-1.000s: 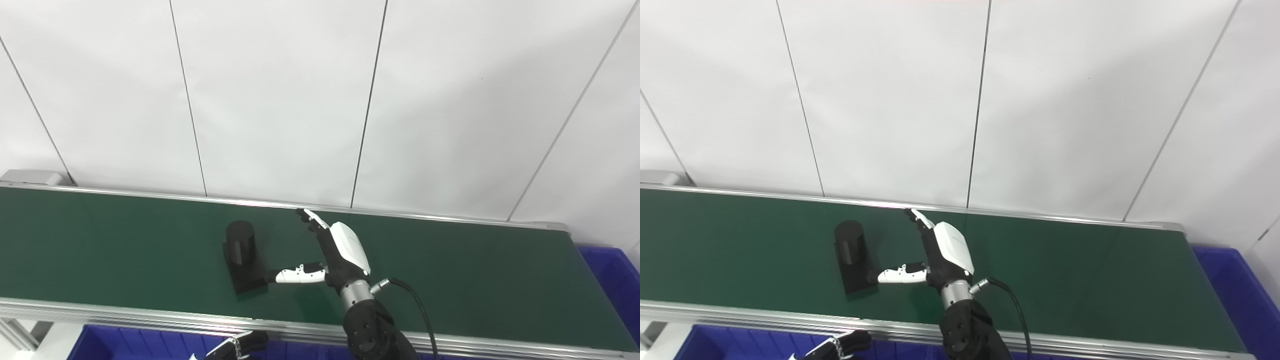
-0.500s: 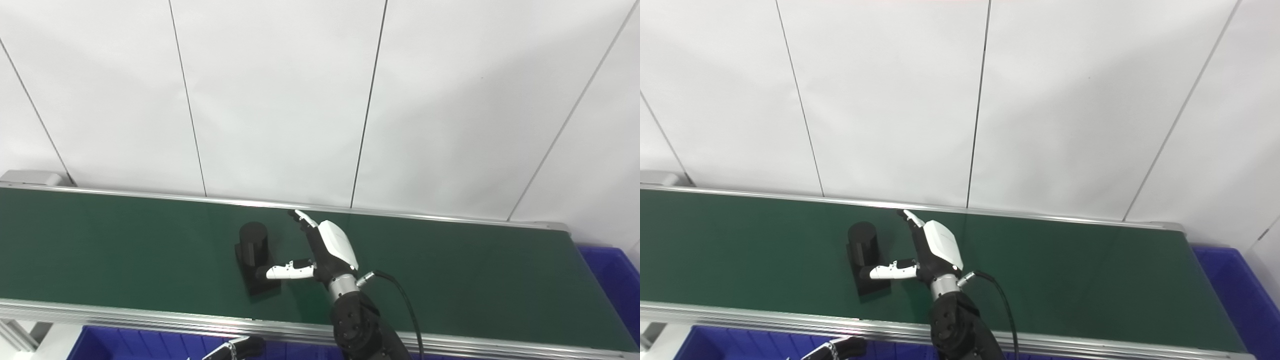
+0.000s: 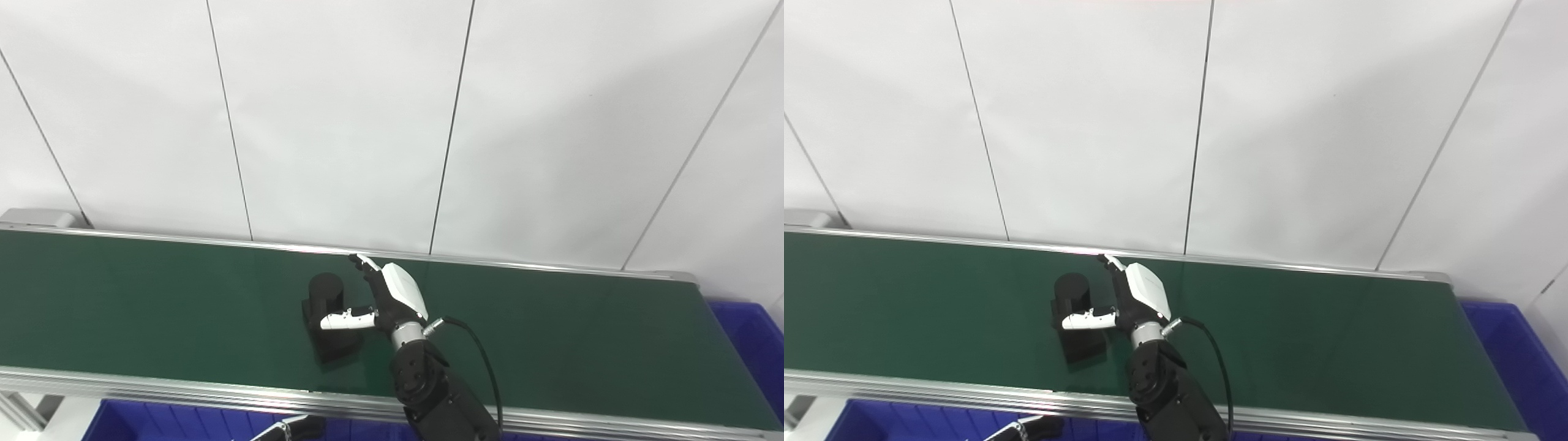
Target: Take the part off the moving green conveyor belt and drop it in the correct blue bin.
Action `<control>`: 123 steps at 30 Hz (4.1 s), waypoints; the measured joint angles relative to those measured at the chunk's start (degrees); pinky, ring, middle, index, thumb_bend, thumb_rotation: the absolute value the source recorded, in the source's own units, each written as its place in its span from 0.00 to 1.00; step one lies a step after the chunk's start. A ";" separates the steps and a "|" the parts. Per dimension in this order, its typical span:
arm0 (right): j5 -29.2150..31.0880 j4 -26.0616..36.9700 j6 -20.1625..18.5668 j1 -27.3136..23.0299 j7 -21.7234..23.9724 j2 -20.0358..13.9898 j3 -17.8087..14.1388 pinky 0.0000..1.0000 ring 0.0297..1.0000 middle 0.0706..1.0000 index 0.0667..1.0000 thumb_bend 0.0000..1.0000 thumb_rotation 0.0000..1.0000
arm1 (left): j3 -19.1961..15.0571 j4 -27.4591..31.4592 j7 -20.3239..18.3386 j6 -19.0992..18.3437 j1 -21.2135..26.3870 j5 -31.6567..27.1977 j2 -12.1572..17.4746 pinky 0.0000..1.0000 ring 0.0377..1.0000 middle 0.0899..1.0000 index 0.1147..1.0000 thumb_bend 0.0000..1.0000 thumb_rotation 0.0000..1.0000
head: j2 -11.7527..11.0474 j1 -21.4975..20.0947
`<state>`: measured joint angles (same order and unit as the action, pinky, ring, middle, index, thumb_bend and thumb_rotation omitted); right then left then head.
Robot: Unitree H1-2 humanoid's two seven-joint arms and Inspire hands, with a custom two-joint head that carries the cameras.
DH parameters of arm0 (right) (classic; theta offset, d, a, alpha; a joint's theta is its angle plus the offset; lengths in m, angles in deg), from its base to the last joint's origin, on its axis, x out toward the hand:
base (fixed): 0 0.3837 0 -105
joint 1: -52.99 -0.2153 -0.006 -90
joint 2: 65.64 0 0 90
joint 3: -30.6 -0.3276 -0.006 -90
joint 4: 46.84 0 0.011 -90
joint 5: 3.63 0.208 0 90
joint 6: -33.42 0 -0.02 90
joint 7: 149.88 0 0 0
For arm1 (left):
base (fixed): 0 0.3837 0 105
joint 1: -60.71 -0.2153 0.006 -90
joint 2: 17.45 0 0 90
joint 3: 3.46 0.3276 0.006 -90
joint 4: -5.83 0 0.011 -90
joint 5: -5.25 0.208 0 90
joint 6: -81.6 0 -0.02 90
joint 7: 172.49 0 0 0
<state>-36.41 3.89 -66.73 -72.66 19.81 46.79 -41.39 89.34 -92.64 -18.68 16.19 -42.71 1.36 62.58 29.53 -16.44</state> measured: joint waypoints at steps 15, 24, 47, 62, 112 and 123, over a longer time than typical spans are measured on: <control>2.74 -13.29 4.67 -5.22 -5.17 0.24 0.79 0.56 0.67 0.74 0.81 0.83 0.29 | 0.08 1.25 0.55 0.00 -0.24 0.54 0.04 0.76 0.82 0.80 0.73 0.84 0.11 | 0.79 0.44; 2.68 -18.89 12.30 -5.40 -11.82 0.44 2.09 0.38 0.43 0.46 0.57 0.58 0.03 | 0.19 1.57 0.54 0.00 -0.32 0.53 0.24 0.78 0.84 0.81 0.74 0.82 0.10 | 1.05 0.35; 0.46 -6.00 16.82 2.81 -25.47 0.18 3.26 0.25 0.31 0.41 0.48 0.52 0.00 | 0.67 1.87 1.23 0.00 -0.22 0.68 0.35 0.76 0.82 0.80 0.74 0.82 0.11 | 2.29 0.09; 0.56 29.26 12.31 22.22 -17.57 -2.70 -2.48 0.32 0.37 0.39 0.51 0.52 0.00 | 2.19 4.14 1.29 0.00 -1.66 0.60 0.49 0.81 0.84 0.83 0.75 0.79 0.13 | 6.68 0.62; -2.05 51.35 3.46 53.02 -0.12 -12.40 -14.00 0.59 0.65 0.62 0.66 0.70 0.10 | 4.54 15.96 3.79 -5.85 -2.74 -2.82 4.37 0.72 0.78 0.78 0.72 0.85 0.12 | 20.65 3.96; -4.00 54.21 -3.65 52.36 10.59 -15.68 -10.19 0.80 0.90 0.91 0.80 0.84 0.30 | 4.46 15.90 3.79 -6.65 -1.47 -3.45 4.82 0.71 0.77 0.78 0.71 0.85 0.11 | 20.48 3.61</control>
<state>-40.41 58.10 -70.38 -20.30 30.40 31.12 -51.58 93.79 -76.75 -14.89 9.54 -44.18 -2.09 67.40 50.01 -12.83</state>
